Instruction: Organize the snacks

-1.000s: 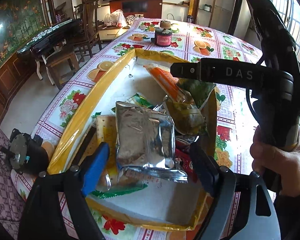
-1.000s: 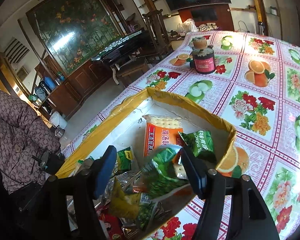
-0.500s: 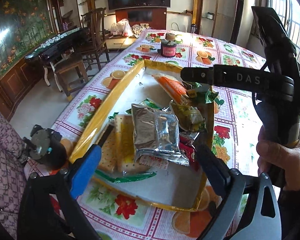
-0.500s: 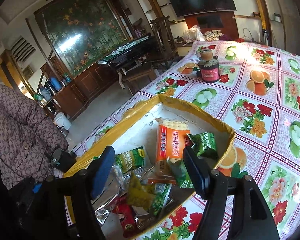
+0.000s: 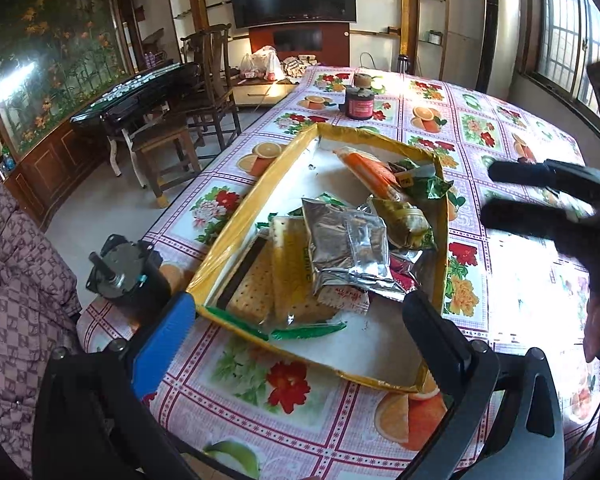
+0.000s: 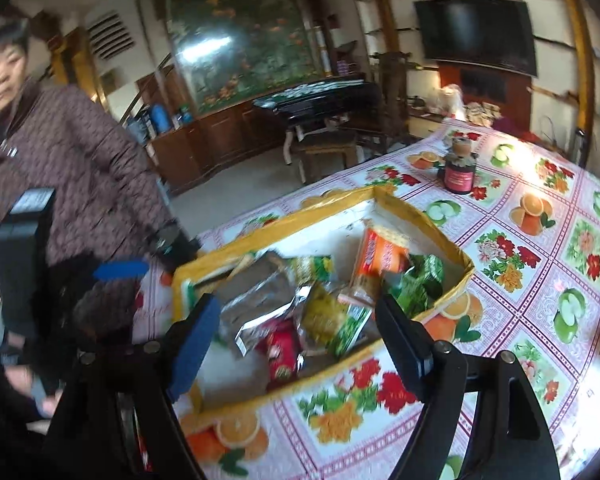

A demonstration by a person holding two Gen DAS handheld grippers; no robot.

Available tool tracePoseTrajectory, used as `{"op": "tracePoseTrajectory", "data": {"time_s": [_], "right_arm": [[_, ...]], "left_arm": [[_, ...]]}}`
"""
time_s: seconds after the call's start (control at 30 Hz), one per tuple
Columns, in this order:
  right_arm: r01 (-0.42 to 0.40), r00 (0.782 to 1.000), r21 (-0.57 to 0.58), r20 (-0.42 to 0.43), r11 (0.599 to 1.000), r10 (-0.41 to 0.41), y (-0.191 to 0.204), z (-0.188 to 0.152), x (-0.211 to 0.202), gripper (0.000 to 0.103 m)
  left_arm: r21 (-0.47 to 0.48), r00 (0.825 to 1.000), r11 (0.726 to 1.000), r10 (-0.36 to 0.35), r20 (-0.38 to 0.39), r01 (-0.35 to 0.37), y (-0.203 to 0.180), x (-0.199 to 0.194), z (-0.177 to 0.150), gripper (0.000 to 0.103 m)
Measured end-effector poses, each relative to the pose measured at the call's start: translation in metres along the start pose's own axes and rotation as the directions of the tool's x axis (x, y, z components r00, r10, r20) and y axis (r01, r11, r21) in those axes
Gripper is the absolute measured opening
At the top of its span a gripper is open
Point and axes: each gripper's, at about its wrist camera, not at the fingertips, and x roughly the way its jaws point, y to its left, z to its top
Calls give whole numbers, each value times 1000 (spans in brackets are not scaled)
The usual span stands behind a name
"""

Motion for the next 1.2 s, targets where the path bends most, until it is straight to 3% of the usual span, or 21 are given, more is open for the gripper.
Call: {"op": "tracePoseTrajectory", "data": {"time_s": [0.4,1.2], "right_arm": [[-64,995,-159,-86,985,51,31,-26,-13,80],[-83,992,-217,-114,973,59,51,-39,-19,80]], "left_arm": [[-47,999,999,-26,35,28,19,-24,-12,103],[-60,997,998,-24,73,28,28,-52,-28,103]]}}
